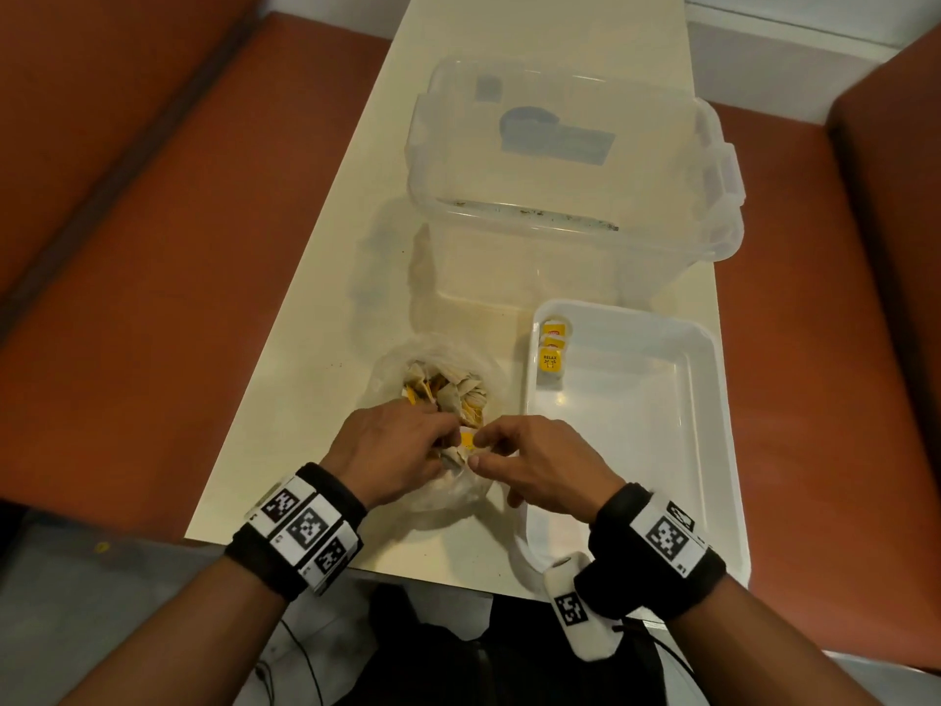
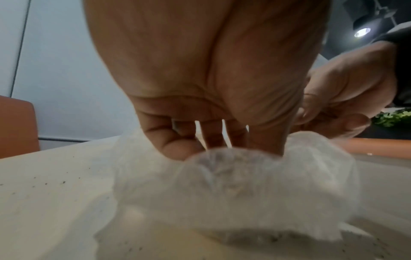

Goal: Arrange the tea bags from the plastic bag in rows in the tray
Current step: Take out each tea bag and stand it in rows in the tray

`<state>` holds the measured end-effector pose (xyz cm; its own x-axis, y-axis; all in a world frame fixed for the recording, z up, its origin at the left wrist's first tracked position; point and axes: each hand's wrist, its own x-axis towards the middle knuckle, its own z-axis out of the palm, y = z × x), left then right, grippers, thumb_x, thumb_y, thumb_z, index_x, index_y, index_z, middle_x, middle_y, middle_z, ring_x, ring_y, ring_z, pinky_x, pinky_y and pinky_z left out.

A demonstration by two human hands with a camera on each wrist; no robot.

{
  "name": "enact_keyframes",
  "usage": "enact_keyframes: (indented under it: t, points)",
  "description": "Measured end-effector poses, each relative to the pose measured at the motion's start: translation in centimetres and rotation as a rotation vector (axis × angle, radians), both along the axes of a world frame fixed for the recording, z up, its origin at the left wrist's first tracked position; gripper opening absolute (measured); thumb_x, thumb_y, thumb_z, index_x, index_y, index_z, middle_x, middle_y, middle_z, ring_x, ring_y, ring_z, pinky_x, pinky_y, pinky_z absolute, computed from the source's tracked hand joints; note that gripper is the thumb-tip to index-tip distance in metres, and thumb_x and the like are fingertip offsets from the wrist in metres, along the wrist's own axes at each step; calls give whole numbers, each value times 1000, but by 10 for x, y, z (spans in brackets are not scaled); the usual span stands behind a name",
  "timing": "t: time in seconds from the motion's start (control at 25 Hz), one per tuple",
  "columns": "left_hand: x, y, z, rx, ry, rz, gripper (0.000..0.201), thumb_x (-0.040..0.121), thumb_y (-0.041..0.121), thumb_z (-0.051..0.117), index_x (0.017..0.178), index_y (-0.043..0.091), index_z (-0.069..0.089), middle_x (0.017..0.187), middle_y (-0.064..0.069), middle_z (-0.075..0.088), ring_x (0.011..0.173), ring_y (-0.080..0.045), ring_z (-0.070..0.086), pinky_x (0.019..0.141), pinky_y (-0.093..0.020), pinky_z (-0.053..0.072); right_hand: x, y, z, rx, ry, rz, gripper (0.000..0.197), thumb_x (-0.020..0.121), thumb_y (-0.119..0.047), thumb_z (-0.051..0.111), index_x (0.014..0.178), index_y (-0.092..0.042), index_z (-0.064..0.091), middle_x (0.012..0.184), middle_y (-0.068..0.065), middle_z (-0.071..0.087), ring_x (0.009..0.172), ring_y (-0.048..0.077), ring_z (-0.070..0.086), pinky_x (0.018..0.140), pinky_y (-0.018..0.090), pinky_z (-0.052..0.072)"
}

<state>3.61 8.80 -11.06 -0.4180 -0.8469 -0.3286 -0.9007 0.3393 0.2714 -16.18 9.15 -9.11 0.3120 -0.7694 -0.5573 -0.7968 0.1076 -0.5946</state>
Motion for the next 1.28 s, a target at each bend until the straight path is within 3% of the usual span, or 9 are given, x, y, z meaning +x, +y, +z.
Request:
enact_keyframes:
  t: [0.24, 0.36, 0.52, 0.64, 0.76, 0.88, 1.0, 1.16, 1.28]
  points:
    - [21, -4, 6, 25, 161, 192, 26, 83, 58, 64, 98, 38, 61, 93, 18, 64, 87, -9, 60, 68, -32, 50, -1, 2, -3, -6, -35, -31, 35, 94, -44, 63, 122, -25, 68, 107, -12, 72, 58, 4, 70, 71, 16, 51]
    - [40, -9, 13, 132, 508, 361, 22, 77, 44, 78, 91, 33, 65, 86, 12, 69, 81, -10, 65, 72, -35, 55, -2, 4, -3, 6, -69, -53, 37, 94, -44, 63, 124, -24, 68, 107, -12, 71, 61, 5, 71, 70, 16, 51]
    - [44, -10, 24, 407, 1082, 636, 23, 79, 11, 82, 87, 8, 61, 83, -3, 70, 71, -22, 68, 68, -37, 57, 1, 8, -2, 15, -121, -64, 37, 94, -43, 63, 126, -25, 65, 110, -15, 68, 64, 7, 72, 71, 19, 54]
    - [36, -8, 30, 585, 1415, 827, 25, 77, 5, 74, 85, 12, 52, 78, -6, 68, 65, -17, 66, 54, -29, 56, 2, 10, -1, 24, -161, -81, 35, 93, -43, 65, 125, -29, 64, 106, -13, 69, 64, 7, 72, 71, 22, 57]
    - [25, -3, 34, 752, 1602, 947, 23, 84, 10, 60, 106, 14, 58, 88, -9, 70, 64, -16, 66, 52, -27, 55, 0, 10, 5, -59, -176, -127, 26, 91, -47, 66, 115, -35, 65, 86, -9, 71, 56, 4, 65, 68, 23, 53]
    - [13, 2, 32, 956, 1659, 960, 29, 88, 19, 54, 115, 16, 62, 85, -5, 65, 57, -12, 57, 47, -23, 48, -4, 8, 17, -148, -335, -272, 20, 91, -39, 69, 111, -36, 66, 81, -8, 68, 56, 7, 59, 67, 29, 52]
    - [1, 6, 31, 1163, 1654, 929, 25, 91, 24, 48, 102, 13, 68, 75, -3, 55, 48, -7, 45, 41, -18, 37, -7, 6, 34, -208, -482, -294, 28, 94, -33, 68, 121, -38, 63, 90, -11, 66, 60, 11, 57, 63, 27, 49]
    - [-18, 10, 36, 1203, 1512, 811, 27, 92, 28, 46, 86, 15, 68, 68, -2, 56, 42, -5, 41, 38, -17, 25, -13, 3, 49, -150, -561, -235, 31, 94, -38, 66, 124, -38, 65, 105, -14, 66, 69, 10, 59, 63, 25, 49]
    - [-29, 10, 41, 1212, 1431, 733, 25, 88, 30, 51, 85, 15, 71, 69, -4, 60, 40, -5, 43, 36, -17, 23, -16, 2, 50, -153, -561, -253, 14, 94, -34, 67, 105, -30, 74, 93, -10, 70, 67, 10, 56, 62, 27, 47]
